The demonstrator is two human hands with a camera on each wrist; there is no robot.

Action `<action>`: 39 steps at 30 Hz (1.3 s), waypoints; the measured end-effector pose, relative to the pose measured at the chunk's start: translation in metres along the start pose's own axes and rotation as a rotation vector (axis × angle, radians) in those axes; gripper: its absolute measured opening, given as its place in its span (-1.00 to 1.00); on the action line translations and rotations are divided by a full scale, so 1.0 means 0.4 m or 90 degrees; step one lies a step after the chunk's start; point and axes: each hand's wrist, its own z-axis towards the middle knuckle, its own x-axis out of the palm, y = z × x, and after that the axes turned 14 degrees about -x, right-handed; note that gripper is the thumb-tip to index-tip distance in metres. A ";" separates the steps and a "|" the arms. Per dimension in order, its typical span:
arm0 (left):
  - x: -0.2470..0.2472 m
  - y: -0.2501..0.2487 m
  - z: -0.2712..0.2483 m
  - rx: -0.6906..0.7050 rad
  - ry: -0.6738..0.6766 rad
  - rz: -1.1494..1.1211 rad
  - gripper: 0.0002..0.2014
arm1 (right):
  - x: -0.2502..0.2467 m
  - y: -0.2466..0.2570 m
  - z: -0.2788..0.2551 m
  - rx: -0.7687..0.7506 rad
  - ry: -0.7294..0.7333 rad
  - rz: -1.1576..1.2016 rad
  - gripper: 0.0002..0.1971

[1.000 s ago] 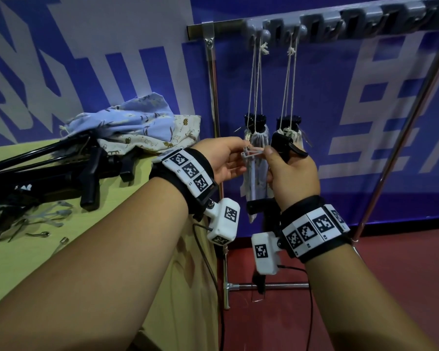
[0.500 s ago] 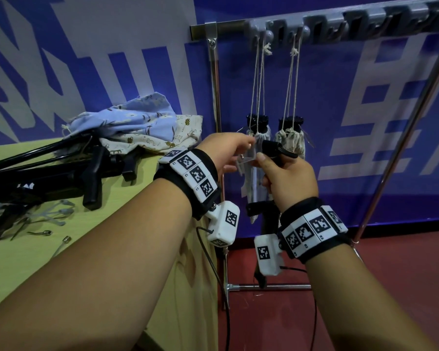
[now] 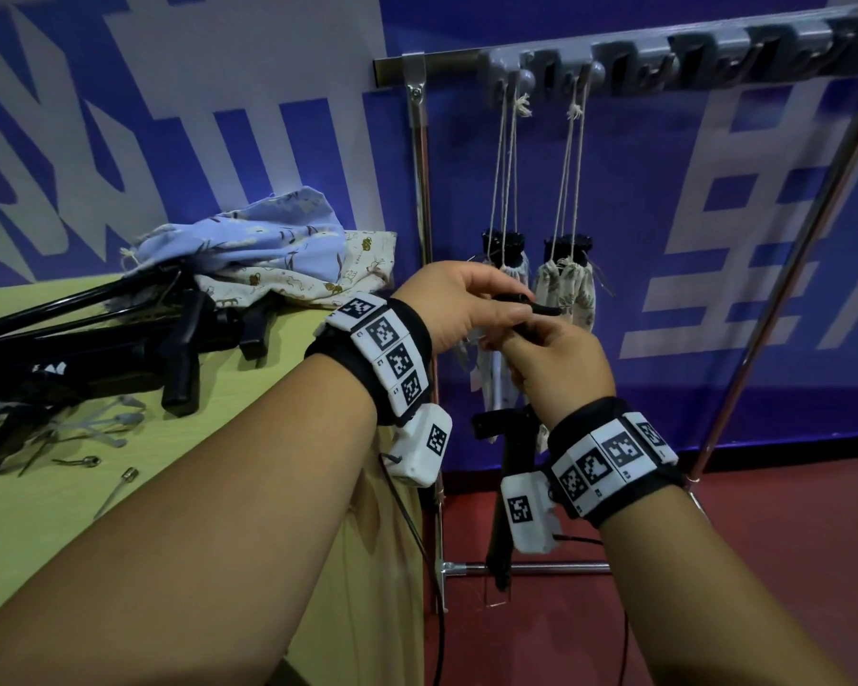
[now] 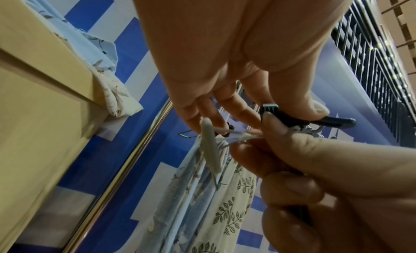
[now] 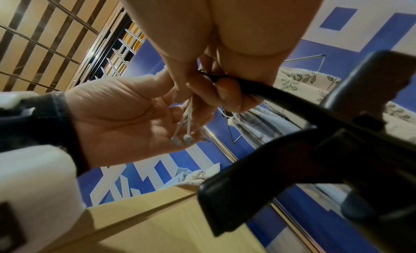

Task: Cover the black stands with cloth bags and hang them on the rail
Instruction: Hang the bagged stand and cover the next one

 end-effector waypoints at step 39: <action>-0.075 -0.036 0.009 -0.122 -0.366 -0.223 -0.67 | 0.057 0.036 0.021 0.067 0.022 0.116 -0.33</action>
